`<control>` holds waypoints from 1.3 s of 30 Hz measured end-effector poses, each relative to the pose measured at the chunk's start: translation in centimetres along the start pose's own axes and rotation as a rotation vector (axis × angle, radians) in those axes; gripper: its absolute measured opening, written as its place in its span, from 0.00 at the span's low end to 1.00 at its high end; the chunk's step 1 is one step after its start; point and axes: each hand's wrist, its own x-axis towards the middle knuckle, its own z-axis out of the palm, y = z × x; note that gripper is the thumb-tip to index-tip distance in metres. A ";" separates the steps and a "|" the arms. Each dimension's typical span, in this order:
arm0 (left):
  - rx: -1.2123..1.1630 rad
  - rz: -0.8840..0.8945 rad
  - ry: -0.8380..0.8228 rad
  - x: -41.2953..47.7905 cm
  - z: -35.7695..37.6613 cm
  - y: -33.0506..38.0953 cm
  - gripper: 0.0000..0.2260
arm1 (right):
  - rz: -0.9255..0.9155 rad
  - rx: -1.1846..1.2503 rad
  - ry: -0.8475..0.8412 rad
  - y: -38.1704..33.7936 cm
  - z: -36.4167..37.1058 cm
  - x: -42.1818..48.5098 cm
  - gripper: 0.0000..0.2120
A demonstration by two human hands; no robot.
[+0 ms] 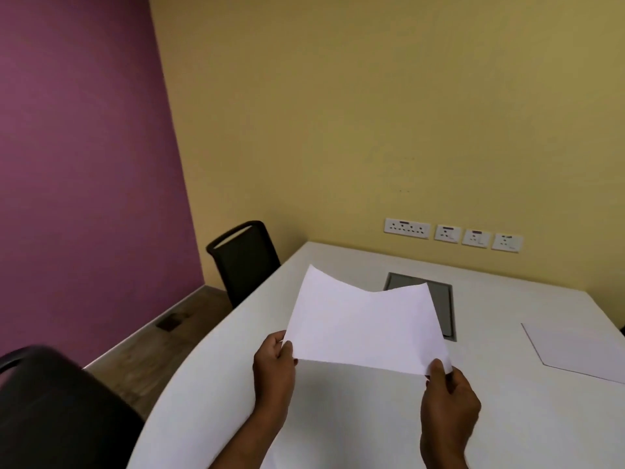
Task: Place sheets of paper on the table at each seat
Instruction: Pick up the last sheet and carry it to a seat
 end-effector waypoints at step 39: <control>-0.425 -0.097 0.063 -1.9 -42.0 9.8 0.10 | 0.379 0.514 -0.246 -10.6 11.7 -35.9 0.06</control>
